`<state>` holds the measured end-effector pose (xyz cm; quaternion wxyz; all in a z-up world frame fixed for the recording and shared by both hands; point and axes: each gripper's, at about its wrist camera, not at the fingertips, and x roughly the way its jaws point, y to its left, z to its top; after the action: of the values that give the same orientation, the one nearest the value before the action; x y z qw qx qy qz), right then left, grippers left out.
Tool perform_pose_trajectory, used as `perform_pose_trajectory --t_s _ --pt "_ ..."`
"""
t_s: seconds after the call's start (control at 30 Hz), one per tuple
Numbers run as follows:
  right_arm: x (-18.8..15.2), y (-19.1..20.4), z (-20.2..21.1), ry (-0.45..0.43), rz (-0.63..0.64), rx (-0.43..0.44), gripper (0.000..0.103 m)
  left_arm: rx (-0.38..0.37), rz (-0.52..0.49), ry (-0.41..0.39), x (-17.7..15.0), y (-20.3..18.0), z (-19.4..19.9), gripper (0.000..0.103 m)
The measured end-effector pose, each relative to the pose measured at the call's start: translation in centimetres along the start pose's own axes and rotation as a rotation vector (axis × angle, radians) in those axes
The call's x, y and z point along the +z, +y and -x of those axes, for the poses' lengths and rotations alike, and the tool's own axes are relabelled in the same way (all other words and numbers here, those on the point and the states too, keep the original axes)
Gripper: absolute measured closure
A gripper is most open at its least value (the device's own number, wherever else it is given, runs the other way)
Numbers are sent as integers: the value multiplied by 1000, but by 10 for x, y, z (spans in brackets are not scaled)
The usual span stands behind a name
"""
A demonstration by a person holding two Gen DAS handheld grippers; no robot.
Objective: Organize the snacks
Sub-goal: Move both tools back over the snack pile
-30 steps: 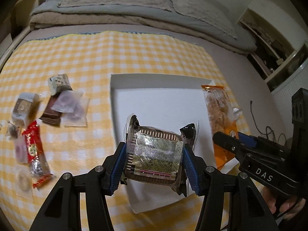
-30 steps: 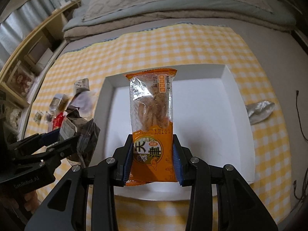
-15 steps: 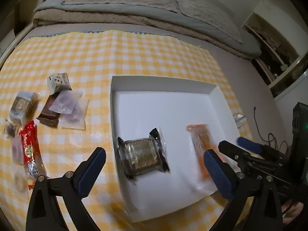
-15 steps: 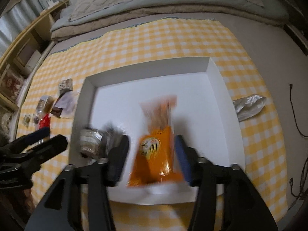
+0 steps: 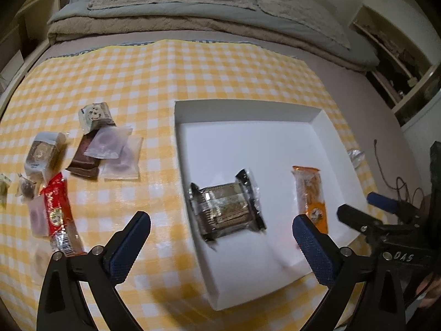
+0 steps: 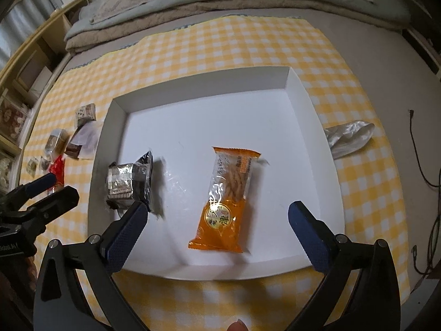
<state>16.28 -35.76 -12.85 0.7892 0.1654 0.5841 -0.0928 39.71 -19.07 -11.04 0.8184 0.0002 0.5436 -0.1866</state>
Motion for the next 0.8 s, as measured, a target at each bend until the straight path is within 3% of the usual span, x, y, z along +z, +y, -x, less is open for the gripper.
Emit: perform_pose_trajectory --t_s 0.27,0.5,0.8 --pt "-6 4 7 -10 2 4 0 21 -13 -3 -9 14 17 0" --pt "-9 17 19 -34 7 12 0 44 8 -19 -16 48 43 0" --pt "-11 65 36 -91 65 42 0 95 21 -54 -34 98 90 0"
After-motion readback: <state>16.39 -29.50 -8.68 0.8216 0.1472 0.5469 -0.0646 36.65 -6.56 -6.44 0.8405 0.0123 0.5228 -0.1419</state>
